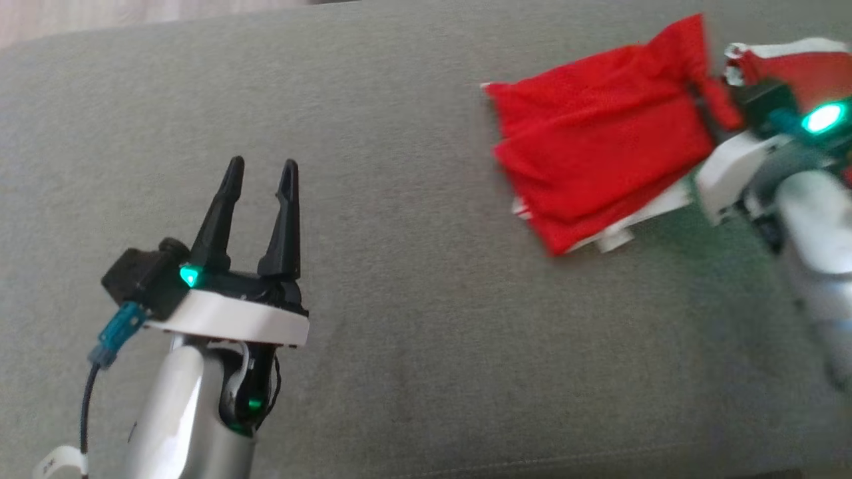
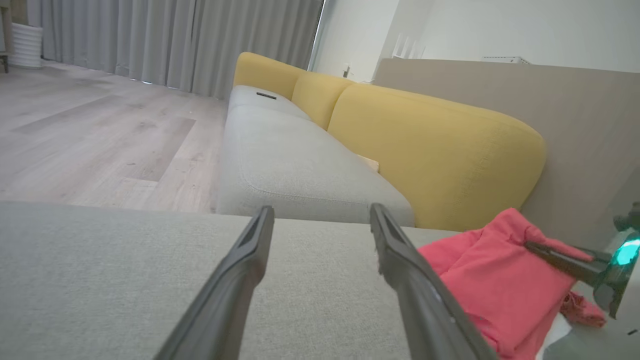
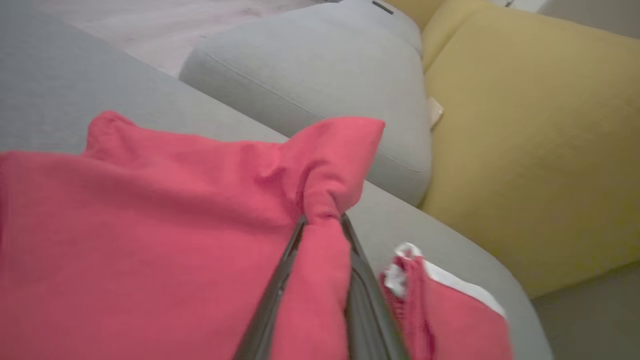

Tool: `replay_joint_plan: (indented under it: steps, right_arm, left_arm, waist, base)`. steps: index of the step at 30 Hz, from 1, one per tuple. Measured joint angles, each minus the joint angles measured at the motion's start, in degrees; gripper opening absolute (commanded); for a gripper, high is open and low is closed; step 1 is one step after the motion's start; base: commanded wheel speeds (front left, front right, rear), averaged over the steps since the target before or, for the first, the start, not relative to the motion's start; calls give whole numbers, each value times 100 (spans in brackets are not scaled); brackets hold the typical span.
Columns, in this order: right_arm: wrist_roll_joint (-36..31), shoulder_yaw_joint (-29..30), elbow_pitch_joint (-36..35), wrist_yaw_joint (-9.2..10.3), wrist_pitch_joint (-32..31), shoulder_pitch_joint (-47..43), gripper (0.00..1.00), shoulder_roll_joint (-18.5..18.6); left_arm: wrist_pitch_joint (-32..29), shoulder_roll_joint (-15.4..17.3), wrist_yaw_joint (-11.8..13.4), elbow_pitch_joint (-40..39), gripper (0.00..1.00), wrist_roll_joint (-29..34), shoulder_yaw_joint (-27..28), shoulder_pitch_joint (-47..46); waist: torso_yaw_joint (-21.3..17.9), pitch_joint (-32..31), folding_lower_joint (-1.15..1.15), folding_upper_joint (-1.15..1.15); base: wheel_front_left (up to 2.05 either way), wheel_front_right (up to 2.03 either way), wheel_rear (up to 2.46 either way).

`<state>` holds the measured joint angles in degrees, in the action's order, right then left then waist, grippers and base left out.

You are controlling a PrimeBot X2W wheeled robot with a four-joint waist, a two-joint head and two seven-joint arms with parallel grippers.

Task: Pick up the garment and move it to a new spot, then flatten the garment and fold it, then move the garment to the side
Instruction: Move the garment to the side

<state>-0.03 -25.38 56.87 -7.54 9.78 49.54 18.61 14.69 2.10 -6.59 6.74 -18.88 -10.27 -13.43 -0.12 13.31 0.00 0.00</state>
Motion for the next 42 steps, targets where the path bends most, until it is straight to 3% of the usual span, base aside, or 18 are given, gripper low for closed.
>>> replay_joint_plan:
  steps: [6, 9, 14, 21, 30, 31, 32, 42]
  right_arm:
    - [213, -14, -287, 0, -327, 324, 0, 884]
    - [229, 268, -282, 0, -581, 415, 0, 1370]
    - [116, 648, -160, 0, -738, 413, 0, 1838]
    - [-283, 1243, 43, 0, -983, 414, 0, 2078]
    - [-668, 1982, 89, 0, -1167, 414, 0, 2075]
    - [-725, 2067, 69, 0, -1167, 414, 56, 2058]
    - [-779, 2173, 43, 0, -1167, 414, 100, 2033]
    - [-1185, 2759, -531, 0, -1183, 302, 100, 1478]
  left_arm:
    - [0, -2, -31, -1, 100, 15, -8, 36]
    - [0, 0, -47, 1, 100, 68, -10, 12]
    - [0, 0, -49, 18, 100, 91, -7, -58]
    - [0, -1, -55, 30, 100, 126, -1, -264]
    - [0, -1, -55, 29, 100, 126, -20, -383]
    - [0, -1, -55, 29, 100, 126, -19, -385]
    - [0, -1, -55, 31, 100, 126, -20, -389]
    - [0, -2, -55, 97, 100, 123, -3, -426]
  waist:
    - [-200, 100, 0, 0]
    - [-193, 274, 0, 0]
    - [-118, 485, 0, 0]
    - [21, 785, 0, 0]
    - [119, 1019, 0, 0]
    - [121, 1027, 0, 0]
    - [119, 1028, 0, 0]
    - [29, 723, 0, 0]
  base:
    - [0, 0, 0]
    - [0, 0, 0]
    - [0, 0, 0]
    - [0, 0, 0]
    - [0, 0, 0]
    - [0, 0, 0]
    - [0, 0, 0]
    - [0, 0, 0]
